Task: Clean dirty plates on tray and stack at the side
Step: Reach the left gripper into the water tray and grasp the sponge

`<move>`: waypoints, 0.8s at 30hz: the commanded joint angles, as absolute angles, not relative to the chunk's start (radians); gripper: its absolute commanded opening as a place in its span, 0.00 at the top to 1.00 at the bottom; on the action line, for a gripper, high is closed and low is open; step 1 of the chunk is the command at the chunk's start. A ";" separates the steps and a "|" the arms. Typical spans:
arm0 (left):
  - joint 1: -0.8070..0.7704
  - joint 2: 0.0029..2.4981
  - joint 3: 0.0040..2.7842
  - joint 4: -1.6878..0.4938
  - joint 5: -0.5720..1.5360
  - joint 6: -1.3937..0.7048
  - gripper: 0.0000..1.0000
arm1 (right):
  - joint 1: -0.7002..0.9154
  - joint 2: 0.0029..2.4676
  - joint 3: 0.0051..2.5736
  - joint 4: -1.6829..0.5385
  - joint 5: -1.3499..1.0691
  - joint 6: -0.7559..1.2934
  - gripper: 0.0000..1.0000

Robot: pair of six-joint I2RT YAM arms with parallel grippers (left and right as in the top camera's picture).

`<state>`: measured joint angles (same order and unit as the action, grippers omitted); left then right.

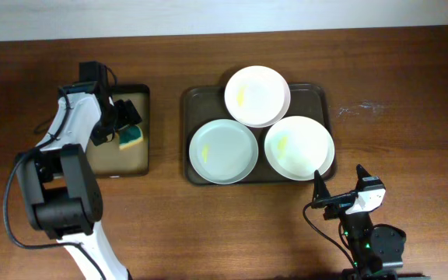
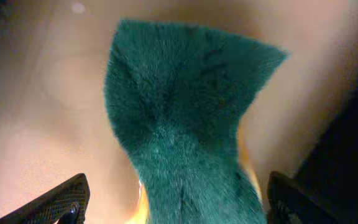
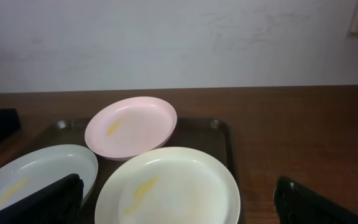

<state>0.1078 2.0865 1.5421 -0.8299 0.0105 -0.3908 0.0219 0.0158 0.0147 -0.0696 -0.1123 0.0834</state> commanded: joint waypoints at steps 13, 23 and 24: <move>0.108 2.158 1.525 -0.792 -0.149 -0.399 0.01 | 0.018 0.008 0.006 -0.070 -0.103 0.095 0.02; 0.107 2.162 1.525 -0.675 -0.229 -0.399 1.00 | 0.018 0.008 0.006 -0.070 -0.103 0.095 0.02; 0.107 2.162 1.525 -0.681 -0.229 -0.399 1.00 | 0.018 0.008 0.006 -0.070 -0.103 0.094 0.02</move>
<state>0.1040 2.1376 1.5318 -0.6781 -0.2115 -0.4034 0.0219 0.0158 0.0147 -0.0696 -0.1123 0.0841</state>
